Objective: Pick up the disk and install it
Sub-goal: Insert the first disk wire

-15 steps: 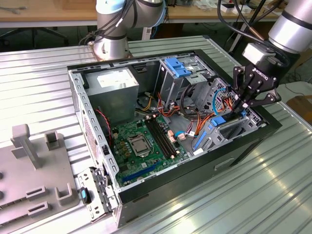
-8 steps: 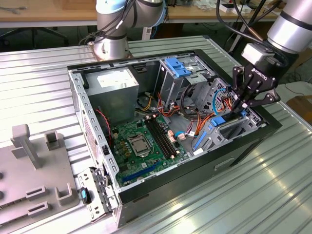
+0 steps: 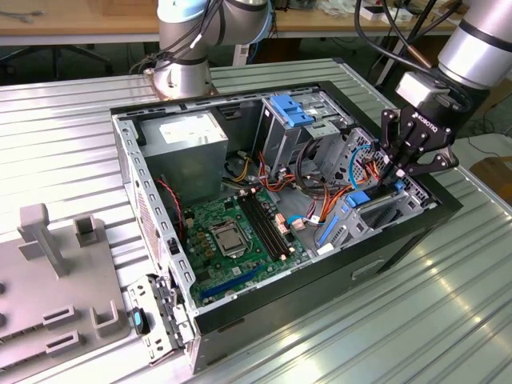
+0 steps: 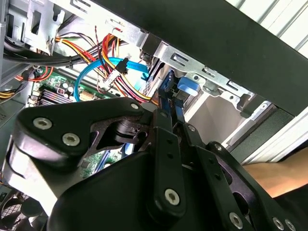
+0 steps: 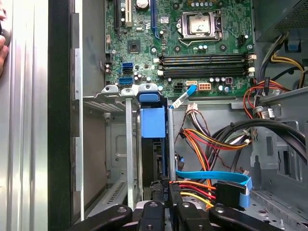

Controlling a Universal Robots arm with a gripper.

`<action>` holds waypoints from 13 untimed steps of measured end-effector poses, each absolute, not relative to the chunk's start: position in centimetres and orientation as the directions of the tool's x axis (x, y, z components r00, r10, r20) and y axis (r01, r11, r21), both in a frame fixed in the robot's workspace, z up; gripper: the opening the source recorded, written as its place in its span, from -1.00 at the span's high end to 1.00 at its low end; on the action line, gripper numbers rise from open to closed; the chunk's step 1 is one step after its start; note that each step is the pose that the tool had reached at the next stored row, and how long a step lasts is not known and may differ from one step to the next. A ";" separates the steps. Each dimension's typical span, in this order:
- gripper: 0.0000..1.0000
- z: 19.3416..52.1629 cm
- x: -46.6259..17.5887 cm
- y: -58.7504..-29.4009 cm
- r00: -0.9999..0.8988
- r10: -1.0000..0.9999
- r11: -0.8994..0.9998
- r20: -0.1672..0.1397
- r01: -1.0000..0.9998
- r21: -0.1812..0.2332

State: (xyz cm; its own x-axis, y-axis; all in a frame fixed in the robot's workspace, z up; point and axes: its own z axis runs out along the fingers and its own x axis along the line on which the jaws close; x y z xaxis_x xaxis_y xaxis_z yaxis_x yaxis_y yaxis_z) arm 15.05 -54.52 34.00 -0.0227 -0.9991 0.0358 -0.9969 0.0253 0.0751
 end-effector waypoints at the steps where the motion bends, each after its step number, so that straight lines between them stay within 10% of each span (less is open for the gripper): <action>1: 0.67 34.0 15.1 -54.5 -0.023 -0.999 0.025 0.036 -0.997 0.075; 13: 0.67 34.2 15.1 -54.5 -0.023 -0.999 0.025 0.032 -0.997 0.075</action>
